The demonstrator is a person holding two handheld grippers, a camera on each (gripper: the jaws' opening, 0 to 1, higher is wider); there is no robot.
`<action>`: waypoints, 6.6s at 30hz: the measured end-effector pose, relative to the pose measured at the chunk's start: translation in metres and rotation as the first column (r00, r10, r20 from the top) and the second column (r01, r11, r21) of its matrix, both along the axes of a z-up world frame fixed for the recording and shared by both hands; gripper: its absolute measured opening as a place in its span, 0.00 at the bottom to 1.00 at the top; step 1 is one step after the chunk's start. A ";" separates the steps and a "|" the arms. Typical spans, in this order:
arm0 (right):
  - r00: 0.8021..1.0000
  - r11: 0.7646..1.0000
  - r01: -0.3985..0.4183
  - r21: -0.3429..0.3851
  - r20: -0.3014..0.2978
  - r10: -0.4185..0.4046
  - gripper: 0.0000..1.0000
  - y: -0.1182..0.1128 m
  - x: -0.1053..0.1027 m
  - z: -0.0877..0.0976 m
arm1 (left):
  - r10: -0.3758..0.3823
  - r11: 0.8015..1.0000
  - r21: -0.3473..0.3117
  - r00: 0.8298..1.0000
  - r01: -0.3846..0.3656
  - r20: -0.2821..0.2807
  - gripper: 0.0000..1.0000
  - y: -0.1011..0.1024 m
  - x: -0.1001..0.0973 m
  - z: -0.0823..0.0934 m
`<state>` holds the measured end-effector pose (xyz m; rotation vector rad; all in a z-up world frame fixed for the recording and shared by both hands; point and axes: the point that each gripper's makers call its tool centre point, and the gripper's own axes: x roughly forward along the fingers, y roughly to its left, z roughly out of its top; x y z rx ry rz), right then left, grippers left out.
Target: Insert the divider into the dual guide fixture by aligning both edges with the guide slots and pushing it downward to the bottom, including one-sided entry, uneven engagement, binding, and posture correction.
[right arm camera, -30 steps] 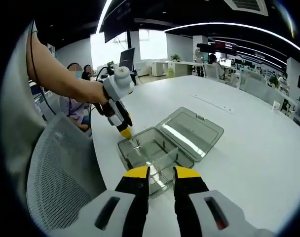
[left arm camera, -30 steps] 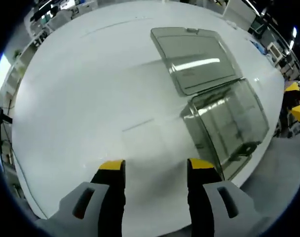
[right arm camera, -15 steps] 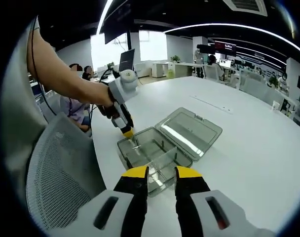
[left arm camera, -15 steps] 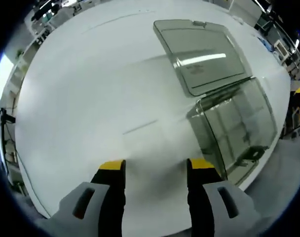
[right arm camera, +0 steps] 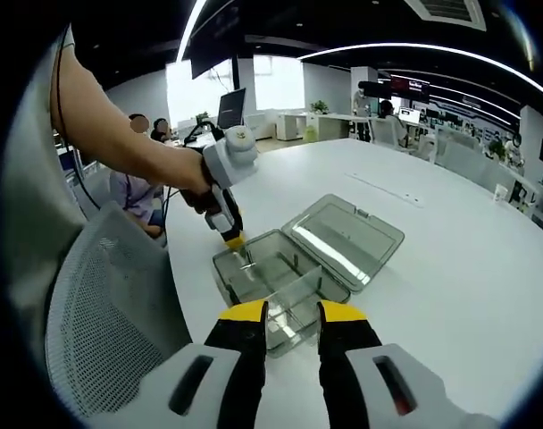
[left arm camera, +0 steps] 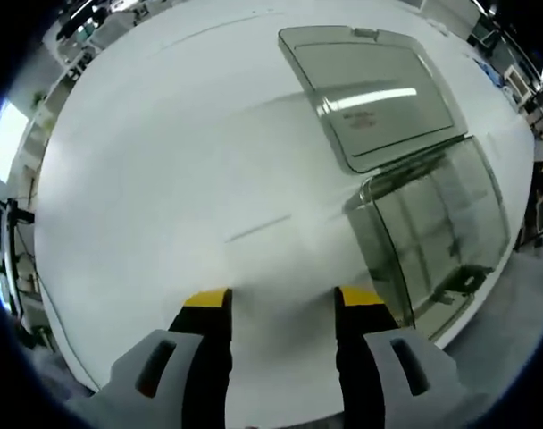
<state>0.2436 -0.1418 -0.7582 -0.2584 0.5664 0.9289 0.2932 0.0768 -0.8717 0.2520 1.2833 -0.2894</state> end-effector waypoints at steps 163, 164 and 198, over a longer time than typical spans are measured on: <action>0.902 0.801 -0.088 0.593 -0.293 0.316 0.49 0.069 0.000 0.124 | -0.160 0.231 -0.886 0.914 0.402 0.373 0.28 -0.155 -0.058 0.220; 0.901 0.796 -0.087 0.599 -0.293 0.319 0.49 0.069 0.000 0.125 | -0.162 0.225 -0.887 0.913 0.403 0.374 0.28 -0.156 -0.059 0.222; 0.868 0.711 -0.052 0.702 -0.320 0.380 0.33 0.073 -0.003 0.141 | -0.195 0.156 -0.900 0.906 0.406 0.375 0.28 -0.166 -0.068 0.235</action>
